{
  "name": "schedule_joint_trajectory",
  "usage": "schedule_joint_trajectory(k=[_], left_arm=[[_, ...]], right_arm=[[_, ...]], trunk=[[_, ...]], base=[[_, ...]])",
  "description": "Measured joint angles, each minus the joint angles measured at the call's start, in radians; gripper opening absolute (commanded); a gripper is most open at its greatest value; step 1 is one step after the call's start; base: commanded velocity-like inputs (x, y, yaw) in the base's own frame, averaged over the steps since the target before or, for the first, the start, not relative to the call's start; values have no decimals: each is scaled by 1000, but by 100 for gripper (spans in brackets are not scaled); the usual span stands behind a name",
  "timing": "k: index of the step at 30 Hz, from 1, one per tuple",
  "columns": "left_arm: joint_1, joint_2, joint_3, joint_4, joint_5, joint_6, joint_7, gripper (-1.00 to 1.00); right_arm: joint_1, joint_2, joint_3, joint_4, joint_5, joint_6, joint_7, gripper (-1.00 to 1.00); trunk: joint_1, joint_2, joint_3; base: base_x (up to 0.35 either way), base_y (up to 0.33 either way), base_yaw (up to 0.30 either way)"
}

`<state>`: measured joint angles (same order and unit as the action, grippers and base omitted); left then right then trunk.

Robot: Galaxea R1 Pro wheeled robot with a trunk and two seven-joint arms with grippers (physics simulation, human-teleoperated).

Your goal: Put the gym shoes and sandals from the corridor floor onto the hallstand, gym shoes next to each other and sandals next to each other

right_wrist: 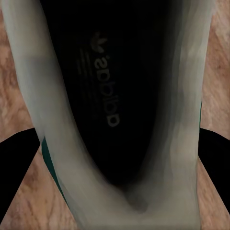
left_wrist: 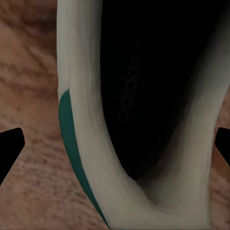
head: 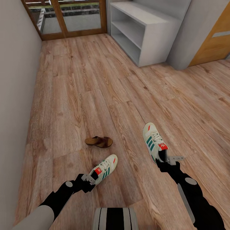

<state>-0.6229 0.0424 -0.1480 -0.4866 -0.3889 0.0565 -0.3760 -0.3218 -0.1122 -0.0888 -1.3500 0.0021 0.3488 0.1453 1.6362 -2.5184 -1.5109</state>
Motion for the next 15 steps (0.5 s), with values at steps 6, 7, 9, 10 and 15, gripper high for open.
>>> schedule_joint_trajectory(k=[6,7,9,10,15], left_arm=[[0,-1,1,1,0,0,0,100],[0,-1,1,1,0,0,0,100],[0,-1,2,1,0,0,0,100],[0,-1,2,1,0,0,0,100],[0,0,2,3,0,0,1,-100]], right_arm=[[0,0,-1,-1,0,0,0,-100],[0,0,-1,-1,0,0,0,-100],[0,0,-1,-1,0,0,0,-100],[0,0,-1,-1,0,0,0,-100],[0,0,-1,-1,0,0,0,-100]], trunk=[[0,0,0],[0,0,0],[0,0,0],[0,0,0],[0,0,0]], base=[[97,0,0],[58,0,0],[42,0,0],[24,0,0],[11,0,0]])
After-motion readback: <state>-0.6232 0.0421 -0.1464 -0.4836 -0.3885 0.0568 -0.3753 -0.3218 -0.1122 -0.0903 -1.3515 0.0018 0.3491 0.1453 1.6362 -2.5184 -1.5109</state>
